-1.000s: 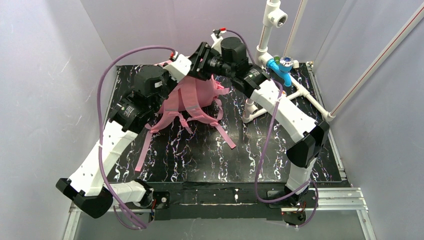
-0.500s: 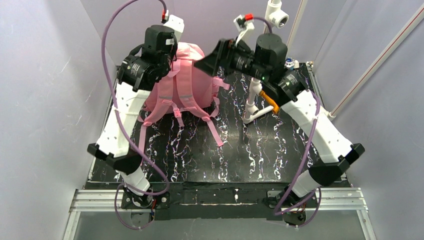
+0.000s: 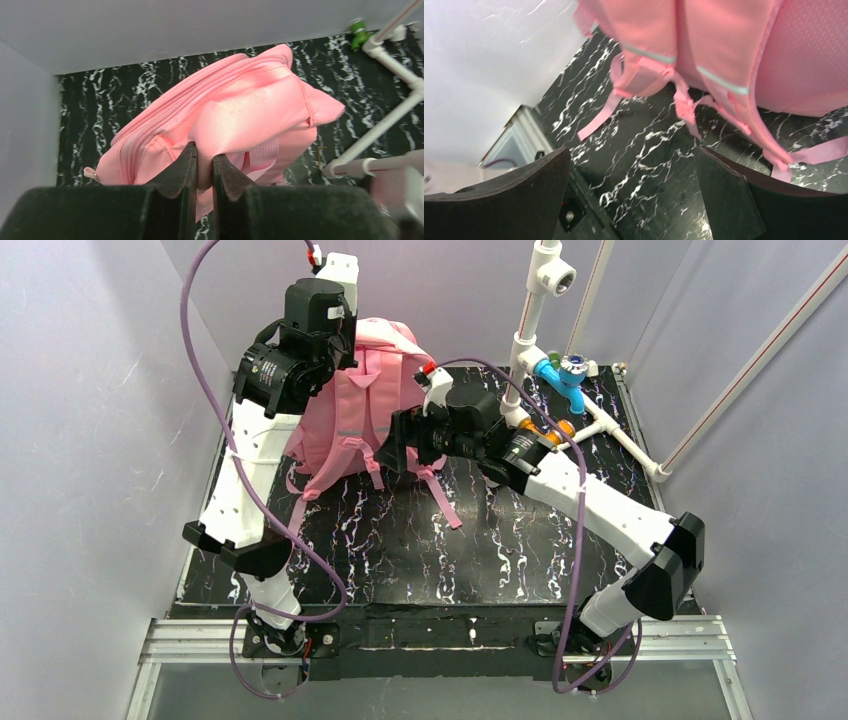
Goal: Pack the student bag
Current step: Pick up the student bag at the center of the board.
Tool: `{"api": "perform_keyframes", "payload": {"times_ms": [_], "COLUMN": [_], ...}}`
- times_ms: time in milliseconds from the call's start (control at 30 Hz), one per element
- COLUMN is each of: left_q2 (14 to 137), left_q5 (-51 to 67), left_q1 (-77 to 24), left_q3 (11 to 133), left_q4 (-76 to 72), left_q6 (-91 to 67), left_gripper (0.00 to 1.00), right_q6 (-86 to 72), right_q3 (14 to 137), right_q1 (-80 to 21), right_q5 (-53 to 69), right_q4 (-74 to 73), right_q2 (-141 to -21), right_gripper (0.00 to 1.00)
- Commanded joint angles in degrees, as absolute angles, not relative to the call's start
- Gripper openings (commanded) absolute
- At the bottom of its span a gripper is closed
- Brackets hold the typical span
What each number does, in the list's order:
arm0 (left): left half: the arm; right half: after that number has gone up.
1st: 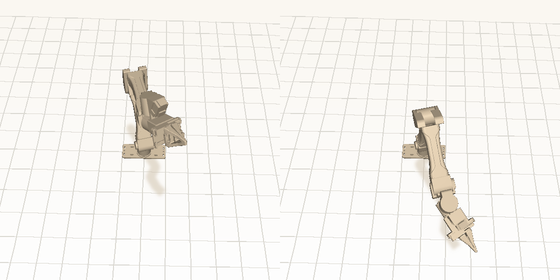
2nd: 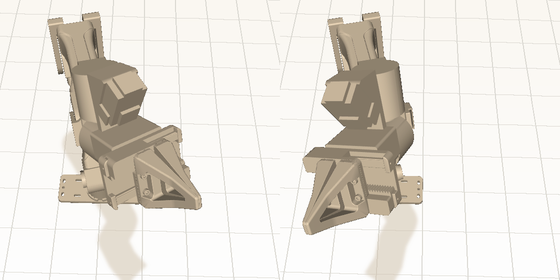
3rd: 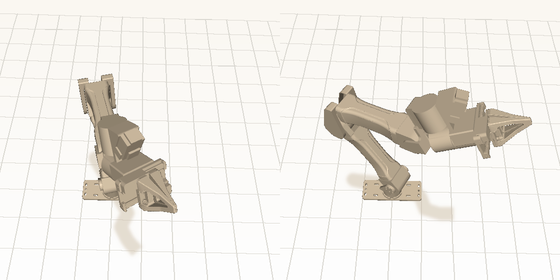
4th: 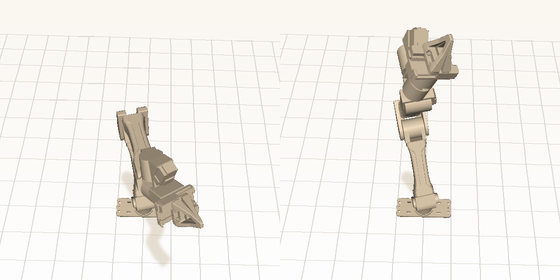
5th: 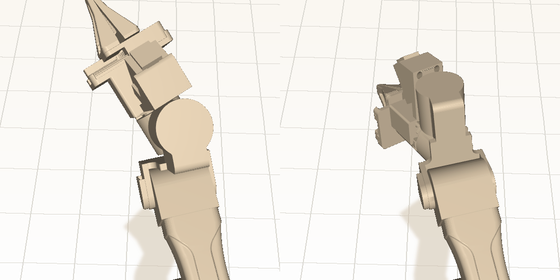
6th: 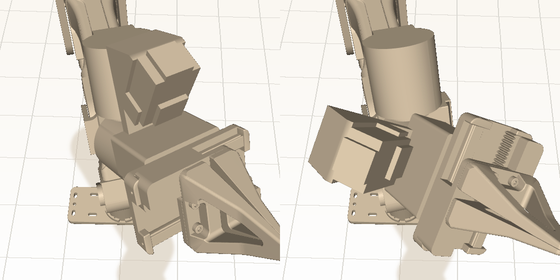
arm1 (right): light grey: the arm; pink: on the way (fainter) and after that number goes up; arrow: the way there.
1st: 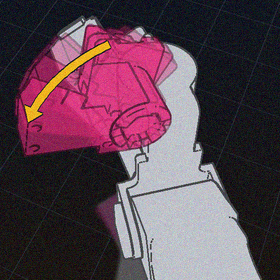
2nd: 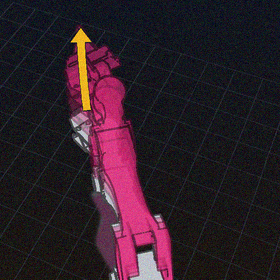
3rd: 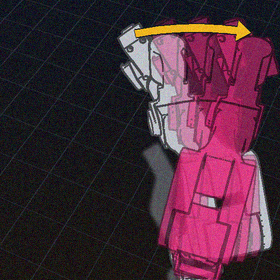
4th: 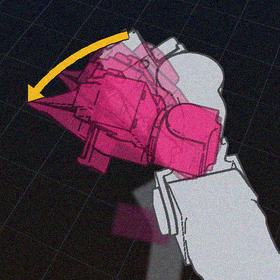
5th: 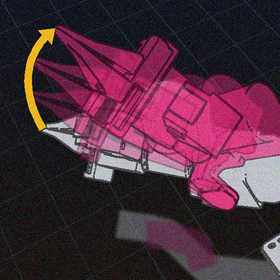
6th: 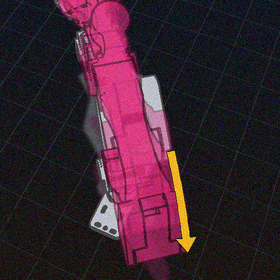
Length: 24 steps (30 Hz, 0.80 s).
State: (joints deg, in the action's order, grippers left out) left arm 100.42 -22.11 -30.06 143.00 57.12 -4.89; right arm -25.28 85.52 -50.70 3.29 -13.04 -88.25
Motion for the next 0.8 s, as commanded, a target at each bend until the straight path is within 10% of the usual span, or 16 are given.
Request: {"api": "perform_keyframes", "payload": {"times_ms": [0, 367, 567, 633, 767], "left_q2": [90.86, 84.03, 79.79, 78.44, 75.94], "left_q5": [-12.34, -9.86, -10.53, -10.59, -11.41], "left_q1": [-30.76, -30.76, -30.57, -30.51, -30.5], "left_q3": [149.28, 136.24, 123.21, 119.45, 116.27], "left_q4": [36.63, 36.32, 36.37, 36.38, 38.89], "left_q6": [-14.64, -16.06, -10.16, -9.78, -7.2], "left_gripper": [0.0, 0.0, 0.0, 0.17, 0.8], "right_q6": [-23.91, -13.49, -12.78, -11.78, -7.67], "right_q3": [92.5, 106.03, 90.85, 87.33, 85.41], "right_q1": [-50.45, -50.36, -53.87, -57.3, -60.96], "right_q5": [-3.48, -9.65, -10.67, -19.84, -32.52], "right_q4": [-6.25, -7.32, 7.68, 14.39, 24.85], "right_q2": [-93.14, -102.36, -97.59, -97.34, -100.11], "right_gripper": [1.0, 1.0, 1.0, 1.0, 1.0]}}
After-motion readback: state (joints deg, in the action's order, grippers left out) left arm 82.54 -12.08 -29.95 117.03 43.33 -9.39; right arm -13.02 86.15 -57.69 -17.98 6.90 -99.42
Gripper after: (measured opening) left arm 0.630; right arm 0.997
